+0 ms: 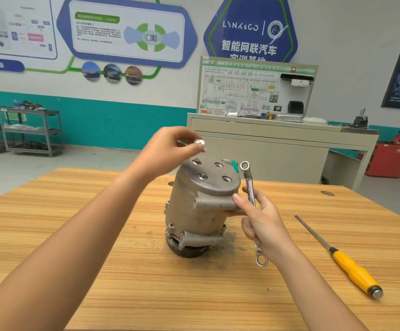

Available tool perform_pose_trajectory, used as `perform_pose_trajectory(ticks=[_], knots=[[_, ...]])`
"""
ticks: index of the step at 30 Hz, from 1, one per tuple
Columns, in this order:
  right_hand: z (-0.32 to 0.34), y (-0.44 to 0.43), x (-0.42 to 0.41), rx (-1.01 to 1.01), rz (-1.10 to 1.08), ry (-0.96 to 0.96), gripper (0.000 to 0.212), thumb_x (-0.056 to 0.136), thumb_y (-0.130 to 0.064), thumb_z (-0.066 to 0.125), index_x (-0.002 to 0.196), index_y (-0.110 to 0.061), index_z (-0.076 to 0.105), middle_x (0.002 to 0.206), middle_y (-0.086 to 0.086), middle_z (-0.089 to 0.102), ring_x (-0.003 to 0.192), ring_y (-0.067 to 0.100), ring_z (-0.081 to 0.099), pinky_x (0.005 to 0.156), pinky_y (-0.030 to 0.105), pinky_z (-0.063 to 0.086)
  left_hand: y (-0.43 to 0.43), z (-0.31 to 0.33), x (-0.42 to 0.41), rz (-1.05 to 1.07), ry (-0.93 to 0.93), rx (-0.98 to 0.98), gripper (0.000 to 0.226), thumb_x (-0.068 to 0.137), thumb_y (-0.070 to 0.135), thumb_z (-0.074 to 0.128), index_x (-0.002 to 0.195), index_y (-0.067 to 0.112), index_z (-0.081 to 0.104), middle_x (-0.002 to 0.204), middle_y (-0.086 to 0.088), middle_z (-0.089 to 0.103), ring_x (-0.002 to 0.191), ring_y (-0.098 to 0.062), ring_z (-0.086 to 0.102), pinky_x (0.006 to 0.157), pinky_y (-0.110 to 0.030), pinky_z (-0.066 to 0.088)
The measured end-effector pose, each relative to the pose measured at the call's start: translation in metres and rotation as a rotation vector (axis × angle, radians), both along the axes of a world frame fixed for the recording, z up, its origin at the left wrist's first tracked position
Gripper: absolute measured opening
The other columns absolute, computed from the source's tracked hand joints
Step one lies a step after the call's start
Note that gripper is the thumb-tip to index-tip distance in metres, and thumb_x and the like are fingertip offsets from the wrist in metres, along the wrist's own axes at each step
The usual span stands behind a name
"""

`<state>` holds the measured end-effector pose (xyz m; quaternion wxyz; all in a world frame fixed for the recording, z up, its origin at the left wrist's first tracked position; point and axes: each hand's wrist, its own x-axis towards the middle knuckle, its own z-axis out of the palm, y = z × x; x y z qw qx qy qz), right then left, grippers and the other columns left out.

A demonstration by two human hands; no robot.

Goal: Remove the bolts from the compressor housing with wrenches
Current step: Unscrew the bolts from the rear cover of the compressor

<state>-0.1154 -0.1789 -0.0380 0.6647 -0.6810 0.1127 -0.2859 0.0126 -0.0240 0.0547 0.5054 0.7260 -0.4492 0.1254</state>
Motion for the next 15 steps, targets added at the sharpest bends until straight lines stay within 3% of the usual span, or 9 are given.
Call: perform_pose_trajectory(ticks=[2,4,9,15], knots=[[-0.001,-0.001,0.002,0.011,0.046,-0.018,0.018,0.086,-0.025,0.059,0.104,-0.029,0.058,0.076,0.025,0.056,0.031,0.007,0.025,0.033,0.014,0.018,0.027,-0.012,0.014,0.093,0.035,-0.085,0.012,0.084,0.016,0.069,0.086,0.028,0.064,0.086,0.015,0.066,0.075,0.004,0.062,0.067,-0.006,0.047],[0.000,-0.003,0.004,0.002,0.074,-0.015,0.011,0.087,-0.024,0.057,0.098,-0.027,0.059,0.072,0.011,0.067,0.031,0.008,0.024,0.034,0.015,0.016,0.061,-0.033,0.033,0.223,0.069,-0.043,0.013,0.084,0.011,0.068,0.090,0.022,0.064,0.085,0.015,0.064,0.074,0.006,0.059,0.062,-0.005,0.045],[0.000,-0.007,0.007,0.016,0.079,-0.001,0.008,0.088,-0.022,0.054,0.094,-0.022,0.058,0.068,0.010,0.067,0.031,0.008,0.023,0.036,0.016,0.014,0.140,-0.114,0.072,0.511,0.142,0.363,0.010,0.083,0.012,0.069,0.088,0.020,0.066,0.082,0.008,0.064,0.075,-0.005,0.059,0.062,-0.019,0.043],[0.002,-0.001,0.008,-0.007,0.144,-0.022,0.009,0.089,-0.017,0.051,0.091,-0.019,0.060,0.066,0.010,0.064,0.032,0.008,0.022,0.034,0.014,0.016,0.149,-0.175,0.094,0.624,0.184,0.534,0.007,0.079,0.015,0.072,0.084,0.018,0.070,0.079,0.004,0.065,0.075,-0.015,0.057,0.064,-0.028,0.037]])
